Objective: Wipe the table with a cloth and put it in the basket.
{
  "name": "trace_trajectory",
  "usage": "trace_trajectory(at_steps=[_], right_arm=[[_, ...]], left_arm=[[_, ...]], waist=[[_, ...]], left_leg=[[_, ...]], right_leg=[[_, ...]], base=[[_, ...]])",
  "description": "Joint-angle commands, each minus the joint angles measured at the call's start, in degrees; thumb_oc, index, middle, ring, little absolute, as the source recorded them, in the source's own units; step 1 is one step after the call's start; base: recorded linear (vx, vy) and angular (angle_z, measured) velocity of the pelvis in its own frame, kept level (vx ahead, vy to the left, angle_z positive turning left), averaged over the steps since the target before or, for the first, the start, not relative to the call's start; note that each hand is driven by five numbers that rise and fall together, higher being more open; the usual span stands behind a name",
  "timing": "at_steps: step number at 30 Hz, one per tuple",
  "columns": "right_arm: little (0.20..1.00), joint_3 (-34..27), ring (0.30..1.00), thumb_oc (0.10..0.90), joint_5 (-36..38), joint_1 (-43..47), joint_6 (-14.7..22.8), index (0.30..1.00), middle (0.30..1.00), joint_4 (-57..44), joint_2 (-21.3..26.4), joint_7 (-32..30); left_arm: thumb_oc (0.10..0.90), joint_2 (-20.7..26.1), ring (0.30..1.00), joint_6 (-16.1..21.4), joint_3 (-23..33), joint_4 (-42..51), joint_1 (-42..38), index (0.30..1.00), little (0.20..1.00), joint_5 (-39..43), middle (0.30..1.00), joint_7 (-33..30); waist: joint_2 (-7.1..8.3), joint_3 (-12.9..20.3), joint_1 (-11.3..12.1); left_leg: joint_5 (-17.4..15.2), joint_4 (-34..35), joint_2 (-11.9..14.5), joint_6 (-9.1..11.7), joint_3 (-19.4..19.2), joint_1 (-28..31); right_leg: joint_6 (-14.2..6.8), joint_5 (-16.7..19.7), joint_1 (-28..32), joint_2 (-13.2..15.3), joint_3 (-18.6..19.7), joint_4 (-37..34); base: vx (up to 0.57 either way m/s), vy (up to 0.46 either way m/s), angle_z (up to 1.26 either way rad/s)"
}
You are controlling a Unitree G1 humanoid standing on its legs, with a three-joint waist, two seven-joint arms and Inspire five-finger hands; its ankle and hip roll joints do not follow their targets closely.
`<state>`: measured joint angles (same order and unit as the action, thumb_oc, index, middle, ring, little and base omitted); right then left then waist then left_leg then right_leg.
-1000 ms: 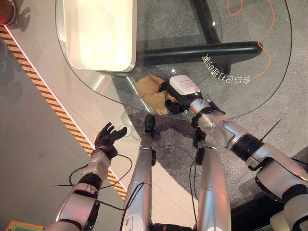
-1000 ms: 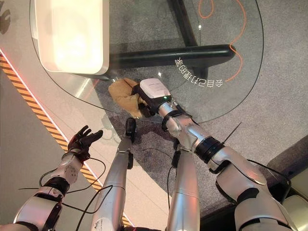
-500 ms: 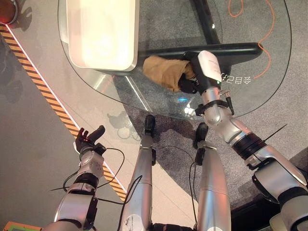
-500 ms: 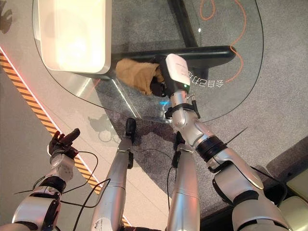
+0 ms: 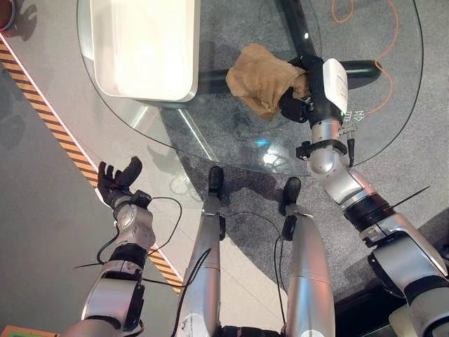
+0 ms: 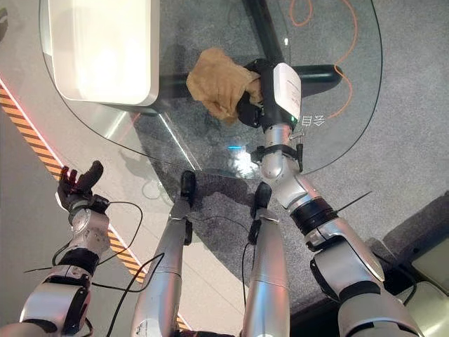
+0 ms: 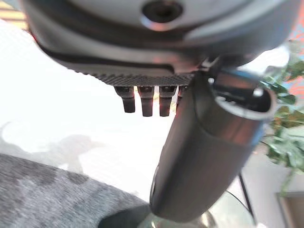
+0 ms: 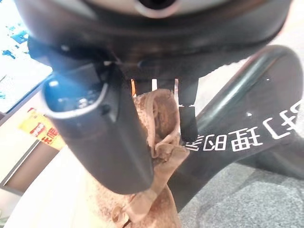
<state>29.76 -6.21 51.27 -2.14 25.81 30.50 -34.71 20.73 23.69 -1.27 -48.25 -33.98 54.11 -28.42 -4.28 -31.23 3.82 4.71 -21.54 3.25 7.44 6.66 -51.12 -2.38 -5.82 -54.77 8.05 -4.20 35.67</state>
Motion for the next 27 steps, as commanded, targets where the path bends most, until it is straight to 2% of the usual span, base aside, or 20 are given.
trace_trajectory(at_steps=[1, 4, 13, 21, 27], right_arm=[[0.2, -5.22, 0.3, 0.1, -2.64, 1.91, 7.29, 0.3, 0.3, -14.63, -1.01, -5.83], [0.2, -7.04, 0.3, 0.1, -4.56, 0.01, 8.87, 0.3, 0.3, -17.97, -1.77, -5.7], [0.2, -9.41, 0.3, 0.1, -6.02, -2.13, 10.63, 0.3, 0.3, -23.62, -2.53, -4.45], [0.2, -11.65, 0.3, 0.1, -6.85, -3.26, 11.42, 0.3, 0.3, -27.42, -3.47, -3.04], [0.2, -12.9, 0.3, 0.1, -5.83, -4.32, 12.17, 0.3, 0.3, -30.29, -4.24, -2.53]], left_arm=[[0.8, 2.78, 0.9, 8.71, 3.38, 3.74, 0.05, 0.9, 0.9, -4.13, 0.9, -3.93], [0.8, 2.63, 0.9, 11.25, 4.22, 8.3, -0.69, 0.9, 0.9, -3.9, 0.9, -5.69], [0.8, 2.49, 0.9, 14.6, 6.2, 16.3, -3.25, 0.9, 0.9, -5.47, 0.9, -11.54], [0.8, -0.03, 0.9, 17.11, 7.46, 24.93, -2.89, 0.9, 0.9, -11.78, 0.9, -16.81], [0.8, -0.24, 0.9, 18.96, 8.2, 30.54, -2.89, 0.9, 0.9, -15.75, 0.9, -18.1]], waist=[[0.35, 1.44, -0.9], [0.5, 1.44, -1.15], [0.68, 1.44, -1.7], [0.5, 1.44, -1.53], [0.49, 1.44, -1.59]], left_leg=[[-3.48, -1.53, -5.99, -7.34, -4.89, 1.25], [-3.7, -1.68, -6.04, -7.36, -4.78, 1.25], [-4.33, -2.21, -6.2, -7.32, -4.92, 1.55], [-4.79, -2.59, -6.31, -7.28, -4.91, 1.61], [-5.11, -2.8, -6.15, -7.09, -5.01, 1.6]], right_leg=[[1.32, 2.08, 2.11, -5.59, -2.34, -5.2], [1.18, 1.94, 2.12, -5.59, -2.19, -5.03], [1.07, 1.43, 2.5, -5.44, -1.95, -4.9], [0.96, 0.95, 2.8, -5.35, -1.83, -4.68], [0.91, 0.78, 2.98, -5.4, -1.63, -4.82]], base=[[0.0, 0.0, 0.0], [0.0, 0.0, 0.0], [0.0, 0.0, 0.0], [0.0, 0.0, 0.0], [0.0, 0.0, 0.0]])
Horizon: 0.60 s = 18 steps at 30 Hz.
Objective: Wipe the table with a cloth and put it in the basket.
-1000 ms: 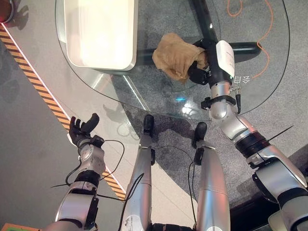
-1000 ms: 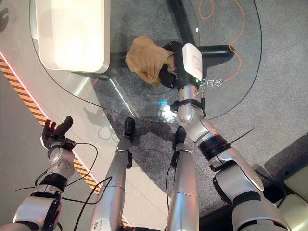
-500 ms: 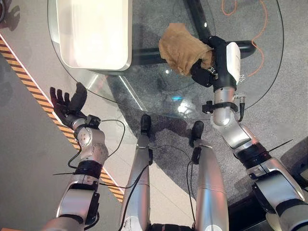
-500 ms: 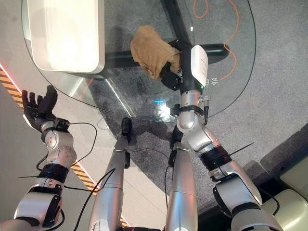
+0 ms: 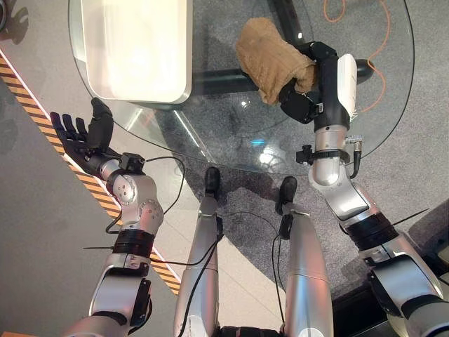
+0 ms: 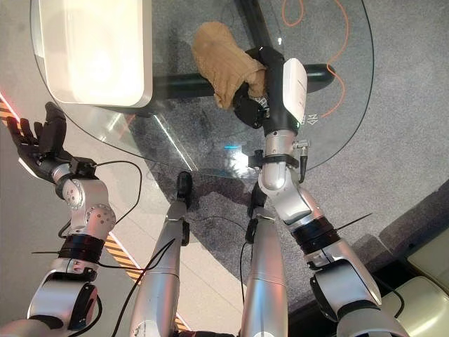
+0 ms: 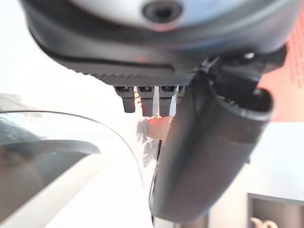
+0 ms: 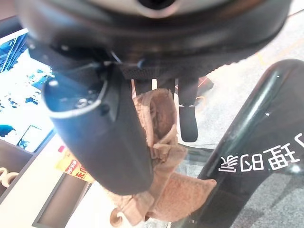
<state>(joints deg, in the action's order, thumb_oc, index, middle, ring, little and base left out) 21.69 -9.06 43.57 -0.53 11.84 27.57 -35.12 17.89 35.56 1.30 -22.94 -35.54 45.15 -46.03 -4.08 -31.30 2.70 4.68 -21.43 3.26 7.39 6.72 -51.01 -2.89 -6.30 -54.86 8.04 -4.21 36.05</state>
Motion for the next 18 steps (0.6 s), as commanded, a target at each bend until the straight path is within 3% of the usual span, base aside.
trace_trajectory(at_steps=[1, 9, 11, 18], right_arm=[[0.2, -5.01, 0.3, 0.1, -2.98, 3.18, 10.65, 0.3, 0.3, -16.62, -1.43, -1.99], [0.2, -6.67, 0.3, 0.1, -2.99, 1.26, 13.07, 0.3, 0.3, -18.64, -2.35, -1.18], [0.2, -7.79, 0.3, 0.1, -3.07, -0.02, 14.1, 0.3, 0.3, -20.54, -3.36, 0.12], [0.2, -9.21, 0.3, 0.1, -2.57, -2.04, 16.44, 0.3, 0.3, -23.26, -4.28, 2.05]], left_arm=[[0.8, 2.69, 0.9, 7.15, 5.59, 5.95, -1.37, 0.9, 0.9, -7.17, 0.9, -0.23], [0.8, 2.63, 0.9, 5.01, 4.77, 14.52, -1.01, 0.9, 0.9, -7.35, 0.9, 8.33], [0.8, 1.66, 0.9, 2.94, 3.72, 19.24, 0.36, 0.9, 0.9, -5.95, 0.9, 15.3], [0.8, 0.95, 0.9, -1.3, 2.22, 24.94, 2.24, 0.9, 0.9, -2.26, 0.9, 23.78]], waist=[[0.3, 1.5, -0.52], [0.1, 1.5, -0.61], [0.09, 1.5, -0.67], [0.32, 1.5, -0.9]], left_leg=[[-5.13, -2.92, -6.17, -7.05, -5.08, 1.53], [-5.26, -2.66, -6.07, -7.13, -5.35, 1.85], [-5.31, -2.44, -6.16, -7.24, -5.34, 2.12], [-5.29, -1.81, -6.05, -7.48, -5.55, 3.18]], right_leg=[[1.41, 1.24, 3.1, -5.42, -1.59, -5.19], [1.18, 1.28, 3.35, -5.33, -1.47, -5.4], [1.07, 1.38, 3.51, -5.44, -1.42, -5.49], [0.85, 1.71, 4.53, -5.52, -1.39, -6.15]], base=[[0.0, 0.0, 0.0], [0.0, 0.0, 0.0], [0.0, 0.0, 0.0], [0.0, 0.0, 0.0]])
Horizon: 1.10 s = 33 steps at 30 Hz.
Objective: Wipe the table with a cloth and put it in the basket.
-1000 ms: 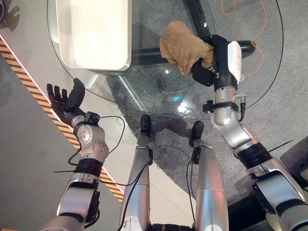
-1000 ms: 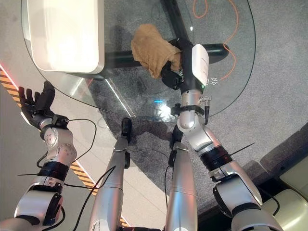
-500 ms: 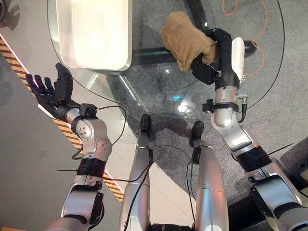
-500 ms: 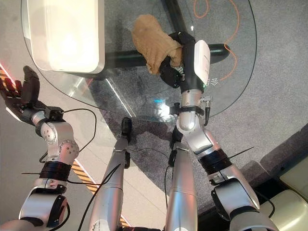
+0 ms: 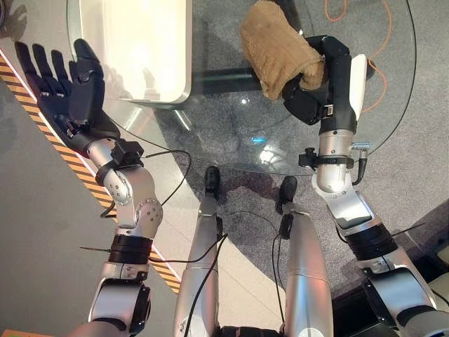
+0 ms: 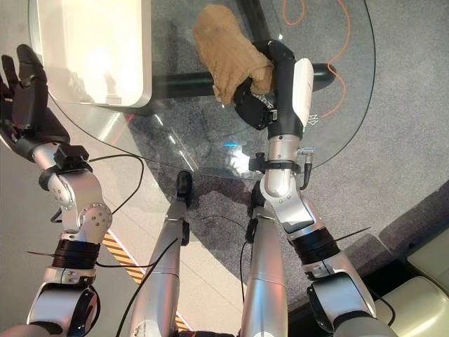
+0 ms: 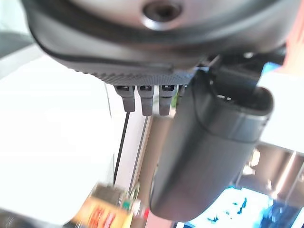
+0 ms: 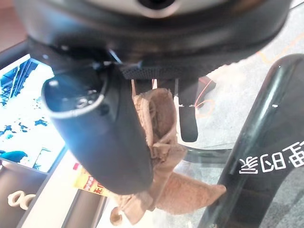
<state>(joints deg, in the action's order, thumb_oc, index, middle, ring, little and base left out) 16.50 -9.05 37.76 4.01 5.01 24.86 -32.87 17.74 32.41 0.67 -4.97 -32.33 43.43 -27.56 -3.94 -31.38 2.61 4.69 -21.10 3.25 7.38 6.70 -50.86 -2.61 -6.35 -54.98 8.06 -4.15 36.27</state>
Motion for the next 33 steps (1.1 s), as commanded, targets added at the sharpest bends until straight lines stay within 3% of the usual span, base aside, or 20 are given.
trace_trajectory(at_steps=[1, 5, 6, 8, 9, 16, 20, 33], right_arm=[[0.2, -4.08, 0.3, 0.1, -2.26, 3.59, 12.23, 0.3, 0.3, -16.81, -1.61, -0.06], [0.2, -4.48, 0.3, 0.1, -1.45, 2.56, 13.89, 0.3, 0.3, -18.49, -2.11, 0.52], [0.2, -4.68, 0.3, 0.1, -1.09, 2.26, 14.62, 0.3, 0.3, -19.3, -2.49, 0.96], [0.2, -4.7, 0.3, 0.1, -0.8, 2.1, 15.1, 0.3, 0.3, -19.78, -2.59, 1.23], [0.2, -4.54, 0.3, 0.1, -0.43, 2.14, 15.62, 0.3, 0.3, -20.06, -2.56, 1.08], [0.2, -4.4, 0.3, 0.1, 1.26, 2.55, 16.52, 0.3, 0.3, -21.4, -1.78, 1.61], [0.2, -3.63, 0.3, 0.1, 2.06, 3.71, 16.51, 0.3, 0.3, -21.57, -1.5, 1.3], [0.2, 0.21, 0.3, 0.1, 3.83, 5.75, 15.11, 0.3, 0.3, -21.95, -2.5, 3.63]], left_arm=[[0.8, 1.1, 0.9, 0.99, 2.54, 7.59, -0.85, 0.9, 0.9, 0.04, 0.9, 6.32], [0.8, 1.27, 0.9, -1.83, 1.52, 9.32, -0.34, 0.9, 0.9, 3.27, 0.9, 10.05], [0.8, 1.22, 0.9, -4.37, 0.91, 10.21, -0.13, 0.9, 0.9, 5.86, 0.9, 12.35], [0.8, 1.02, 0.9, -5.57, 0.53, 10.5, 0.08, 0.9, 0.9, 7.83, 0.9, 13.74], [0.8, 1.07, 0.9, -8.76, -0.1, 10.58, 0.1, 0.9, 0.9, 10.93, 0.9, 15.98], [0.8, 1.03, 0.9, -12.8, -2.63, 11.35, -0.52, 0.9, 0.9, 17.52, 0.9, 21.07], [0.8, 0.81, 0.9, -17.21, -4.36, 11.1, -1.93, 0.9, 0.9, 22.24, 0.9, 22.58], [0.8, -0.59, 0.9, -20.89, -7.81, 9.88, -4.81, 0.9, 0.9, 26.81, 0.9, 26.14]], waist=[[0.24, 1.59, -0.87], [0.44, 1.59, -1.12], [0.59, 1.59, -1.23], [0.71, 1.59, -1.33], [0.85, 1.59, -1.45], [1.3, 1.59, -1.95], [1.58, 1.59, -2.16], [1.89, 1.59, -2.58]], left_leg=[[-5.28, -2.11, -6.03, -7.47, -5.55, 3.12], [-5.18, -2.11, -5.96, -7.51, -5.62, 3.22], [-5.06, -1.9, -5.9, -7.59, -5.73, 3.43], [-4.93, -1.67, -5.86, -7.63, -5.82, 3.61], [-4.9, -1.65, -5.84, -7.65, -5.89, 3.7], [-4.55, -1.18, -5.63, -7.73, -6.21, 3.89], [-4.32, -0.99, -5.74, -7.75, -6.35, 4.12], [-4.15, -0.94, -5.68, -7.55, -6.72, 4.29]], right_leg=[[0.55, 1.79, 4.75, -5.61, -1.41, -6.41], [0.42, 1.96, 4.84, -5.81, -1.28, -6.33], [0.36, 2.12, 5.04, -5.94, -1.21, -6.48], [0.33, 2.26, 5.23, -6.06, -1.15, -6.71], [0.28, 2.44, 5.4, -6.18, -1.04, -6.98], [0.13, 2.94, 5.87, -6.43, -0.71, -7.88], [0.03, 3.28, 6.17, -6.54, -0.64, -8.34], [0.14, 3.39, 6.61, -6.47, -0.6, -9.09]], base=[[0.0, 0.0, 0.0], [0.0, 0.0, 0.0], [0.0, 0.0, 0.0], [0.0, 0.0, 0.0], [0.0, 0.0, 0.0], [0.0, 0.0, 0.0], [0.0, 0.0, 0.0], [0.0, 0.0, 0.0]])
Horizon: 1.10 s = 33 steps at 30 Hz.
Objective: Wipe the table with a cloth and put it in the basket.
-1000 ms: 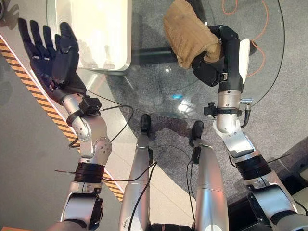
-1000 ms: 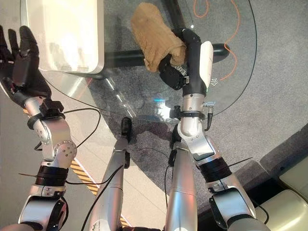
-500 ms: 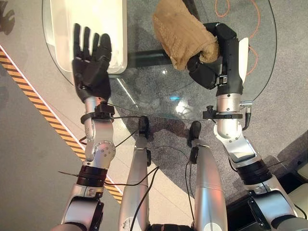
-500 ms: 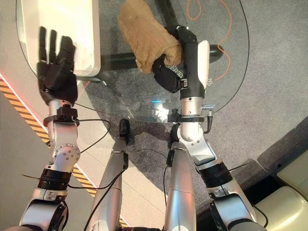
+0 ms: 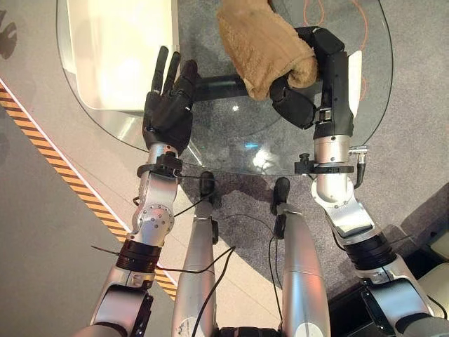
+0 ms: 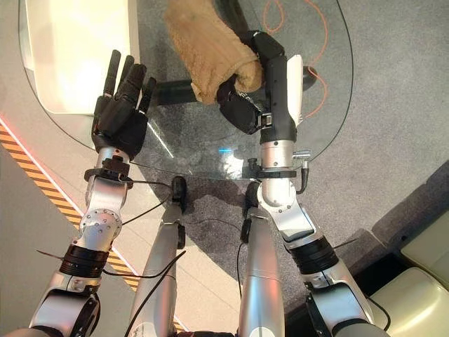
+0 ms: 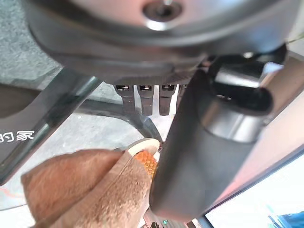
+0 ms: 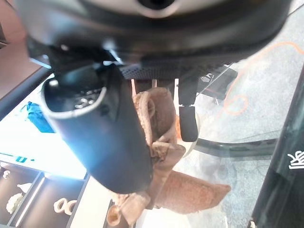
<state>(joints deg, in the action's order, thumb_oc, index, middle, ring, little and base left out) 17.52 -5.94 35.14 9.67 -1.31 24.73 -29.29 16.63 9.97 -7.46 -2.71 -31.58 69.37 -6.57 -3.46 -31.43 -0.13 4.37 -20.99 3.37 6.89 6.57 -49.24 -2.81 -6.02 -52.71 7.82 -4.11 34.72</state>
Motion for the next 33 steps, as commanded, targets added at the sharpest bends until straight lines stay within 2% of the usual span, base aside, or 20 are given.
trace_trajectory(at_steps=[1, 11, 33], right_arm=[[0.2, -0.55, 0.3, 0.1, 0.95, 8.55, 9.3, 0.3, 0.3, -15.6, -2.41, 0.32], [0.2, 1.98, 0.3, 0.1, 1.97, 9.49, 7.59, 0.3, 0.3, -15.88, -3.67, 4.03], [0.2, 6.35, 0.3, 0.1, 1.72, 9.95, 3.68, 0.3, 0.3, -15.65, -4.51, 8.74]], left_arm=[[0.8, 0.48, 0.9, 1.25, 0.13, 7.57, -6.02, 0.9, 0.9, 1.45, 0.9, 5.6], [0.8, -1.17, 0.9, -0.19, -1.71, 7.81, -7.68, 0.9, 0.9, 4.2, 0.9, 7.72], [0.8, -3.3, 0.9, 2.25, -2.62, 8.21, -8.03, 0.9, 0.9, 4.45, 0.9, 8.53]], waist=[[1.44, 1.64, 0.11], [1.36, 1.64, -0.12], [1.18, 1.64, 0.13]], left_leg=[[-3.84, -1.13, -5.79, -7.02, -6.62, 2.63], [-3.89, -1.42, -5.78, -6.9, -6.66, 2.28], [-3.72, -1.61, -5.77, -6.53, -6.54, 1.78]], right_leg=[[0.35, 3.04, 4.33, -6.22, -0.61, -7.53], [0.54, 2.71, 4.02, -6.3, -0.54, -7.21], [0.89, 2.08, 3.46, -6.22, -0.87, -6.51]], base=[[0.0, 0.0, 0.0], [0.0, 0.0, 0.0], [0.0, 0.0, 0.0]])
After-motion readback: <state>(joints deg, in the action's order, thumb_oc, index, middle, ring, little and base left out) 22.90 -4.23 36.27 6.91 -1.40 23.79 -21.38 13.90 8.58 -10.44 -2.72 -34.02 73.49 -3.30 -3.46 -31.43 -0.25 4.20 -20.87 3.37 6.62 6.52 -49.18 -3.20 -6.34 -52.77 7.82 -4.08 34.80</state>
